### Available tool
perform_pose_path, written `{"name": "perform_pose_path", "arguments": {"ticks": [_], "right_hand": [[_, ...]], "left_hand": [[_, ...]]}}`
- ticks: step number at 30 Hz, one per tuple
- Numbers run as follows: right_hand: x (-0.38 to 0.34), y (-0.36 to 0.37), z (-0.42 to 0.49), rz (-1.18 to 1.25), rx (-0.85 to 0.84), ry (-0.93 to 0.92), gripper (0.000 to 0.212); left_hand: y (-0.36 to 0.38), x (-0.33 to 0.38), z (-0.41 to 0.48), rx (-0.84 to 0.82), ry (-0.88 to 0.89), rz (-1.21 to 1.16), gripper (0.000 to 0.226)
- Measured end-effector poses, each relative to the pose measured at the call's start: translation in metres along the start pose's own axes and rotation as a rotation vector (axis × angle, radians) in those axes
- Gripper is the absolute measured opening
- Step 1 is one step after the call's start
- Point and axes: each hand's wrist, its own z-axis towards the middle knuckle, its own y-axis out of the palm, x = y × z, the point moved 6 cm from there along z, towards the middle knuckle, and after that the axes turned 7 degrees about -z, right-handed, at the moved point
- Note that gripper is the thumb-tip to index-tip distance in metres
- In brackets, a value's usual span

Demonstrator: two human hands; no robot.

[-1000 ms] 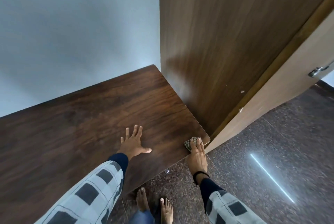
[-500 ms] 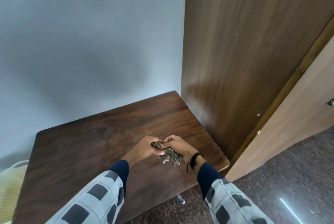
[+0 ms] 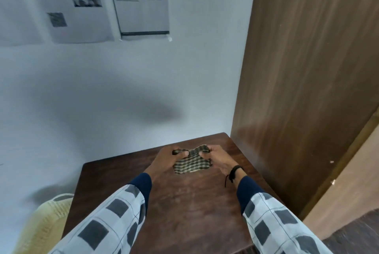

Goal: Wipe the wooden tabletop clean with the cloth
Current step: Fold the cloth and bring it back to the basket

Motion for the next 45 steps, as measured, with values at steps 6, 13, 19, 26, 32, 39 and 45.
{"name": "perform_pose_path", "arguments": {"ticks": [6,13,19,26,32,39,45], "right_hand": [[-0.028,0.029,0.021,0.026,0.007,-0.049,0.015],[-0.069,0.066,0.057,-0.001,-0.090,-0.135,0.014],[-0.092,0.111,0.092,-0.152,-0.225,-0.182,0.009],[-0.116,0.187,0.112,-0.184,-0.294,-0.230,0.015],[-0.158,0.256,0.121,-0.198,-0.290,-0.334,0.017],[-0.174,0.350,0.132,-0.186,-0.286,-0.306,0.012],[-0.149,0.432,0.137,-0.158,-0.278,-0.202,0.020]], "left_hand": [[-0.048,-0.008,-0.013,0.092,-0.090,-0.225,0.037],[-0.095,-0.012,-0.011,0.256,-0.130,-0.577,0.027],[-0.129,-0.031,-0.030,0.360,-0.163,-0.647,0.029],[-0.188,-0.063,-0.066,0.576,-0.220,-0.666,0.030],[-0.266,-0.070,-0.088,0.680,-0.225,-0.576,0.018],[-0.358,-0.100,-0.116,0.685,-0.205,-0.389,0.026],[-0.405,-0.160,-0.143,0.610,-0.353,-0.395,0.028]]}}
